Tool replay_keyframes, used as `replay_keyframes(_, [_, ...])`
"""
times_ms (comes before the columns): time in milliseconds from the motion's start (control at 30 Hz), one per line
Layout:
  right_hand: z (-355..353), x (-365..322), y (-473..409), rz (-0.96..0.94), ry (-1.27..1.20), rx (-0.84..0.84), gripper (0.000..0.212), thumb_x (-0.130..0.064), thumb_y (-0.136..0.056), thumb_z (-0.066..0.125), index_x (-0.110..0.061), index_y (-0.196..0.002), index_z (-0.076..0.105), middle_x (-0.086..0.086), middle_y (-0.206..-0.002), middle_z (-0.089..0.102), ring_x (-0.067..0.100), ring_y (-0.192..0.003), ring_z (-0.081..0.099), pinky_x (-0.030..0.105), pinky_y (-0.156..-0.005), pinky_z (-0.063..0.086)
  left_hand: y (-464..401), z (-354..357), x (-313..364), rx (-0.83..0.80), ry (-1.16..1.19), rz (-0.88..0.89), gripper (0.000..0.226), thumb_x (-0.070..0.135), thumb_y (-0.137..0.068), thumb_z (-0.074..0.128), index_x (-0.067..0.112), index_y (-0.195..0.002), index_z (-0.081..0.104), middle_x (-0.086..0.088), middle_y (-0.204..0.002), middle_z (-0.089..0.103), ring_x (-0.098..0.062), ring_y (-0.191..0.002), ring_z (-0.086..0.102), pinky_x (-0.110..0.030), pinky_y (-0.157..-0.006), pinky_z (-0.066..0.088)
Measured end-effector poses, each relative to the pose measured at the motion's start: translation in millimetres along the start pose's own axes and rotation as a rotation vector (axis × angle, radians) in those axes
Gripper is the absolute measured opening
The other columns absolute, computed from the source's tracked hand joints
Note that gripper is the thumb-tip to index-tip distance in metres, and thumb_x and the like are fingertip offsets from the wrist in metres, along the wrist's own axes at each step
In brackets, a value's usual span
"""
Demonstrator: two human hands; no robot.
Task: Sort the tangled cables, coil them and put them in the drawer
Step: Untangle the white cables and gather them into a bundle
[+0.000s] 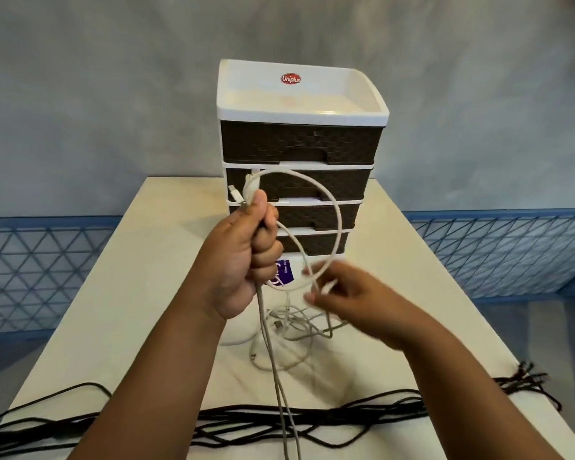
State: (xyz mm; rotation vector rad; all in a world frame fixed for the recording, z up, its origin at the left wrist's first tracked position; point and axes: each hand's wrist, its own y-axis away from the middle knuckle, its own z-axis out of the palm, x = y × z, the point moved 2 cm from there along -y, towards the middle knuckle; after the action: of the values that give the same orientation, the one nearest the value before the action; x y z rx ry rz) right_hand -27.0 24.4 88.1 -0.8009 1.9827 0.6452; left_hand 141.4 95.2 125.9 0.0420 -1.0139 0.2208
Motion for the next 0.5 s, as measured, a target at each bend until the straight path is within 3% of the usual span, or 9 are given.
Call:
replay_keyframes(67, [14,21,6,0.088,0.279,-0.150,0.026,-0.039,-0.086,0.072,-0.024,-0.108,0.069,-0.004,-0.096,0.070,0.013,-0.085,0.066,0.029,-0.076,0.056,0,-4,2,0.022,0.017,0.024,0.032,0.043,-0.094,0.044,0.020,-0.072,0.046,0.009,-0.048,0.022,-0.002,-0.038,0.017,-0.012,-0.036,0.014])
replay_keyframes(100, [17,28,6,0.104,0.359,-0.141,0.024,-0.038,-0.088,0.071,-0.018,-0.102,0.071,-0.001,-0.093,0.071,0.014,-0.084,0.066,0.031,-0.076,0.055,0,-5,1,0.038,0.020,0.028,0.033,0.043,-0.095,0.043,0.020,-0.072,0.045,0.009,-0.047,0.022,-0.002,-0.038,0.017,-0.012,-0.036,0.014])
replay_keyframes(167, [13,32,3,0.141,0.381,-0.044,0.021,-0.032,-0.092,0.067,-0.012,-0.089,0.071,0.004,-0.082,0.072,0.016,-0.075,0.068,0.030,-0.070,0.055,-1,-10,-1,0.079,0.032,0.031,0.035,0.042,-0.099,0.041,0.020,-0.073,0.045,0.009,-0.047,0.023,-0.002,-0.039,0.016,-0.013,-0.035,0.014])
replay_keyframes(233, [-1,27,1,0.132,0.396,0.099,0.021,-0.029,-0.094,0.064,-0.017,-0.078,0.069,0.003,-0.071,0.072,0.012,-0.066,0.069,0.026,-0.066,0.053,-2,-14,-3,0.129,0.037,0.042,0.034,0.041,-0.101,0.040,0.020,-0.075,0.048,0.009,-0.049,0.022,-0.003,-0.040,0.016,-0.016,-0.037,0.012])
replay_keyframes(367, [-31,-3,3,0.040,0.144,0.380,0.016,-0.027,-0.095,0.063,-0.017,-0.086,0.071,0.003,-0.075,0.073,0.011,-0.066,0.071,0.025,-0.069,0.057,-2,-18,-9,0.210,-0.052,0.075,0.021,0.028,-0.101,0.047,0.014,-0.103,0.063,0.008,-0.054,0.025,-0.004,-0.044,0.019,-0.017,-0.038,0.016])
replay_keyframes(500, [-52,-36,0,-0.200,-0.196,0.550,0.014,-0.023,-0.094,0.063,-0.014,-0.098,0.072,0.005,-0.075,0.072,0.019,-0.069,0.073,0.032,-0.066,0.060,-2,-13,-18,0.227,-0.085,0.046,0.026,0.017,-0.098,0.053,0.012,-0.122,0.061,0.004,-0.060,0.024,-0.007,-0.049,0.018,-0.022,-0.045,0.013])
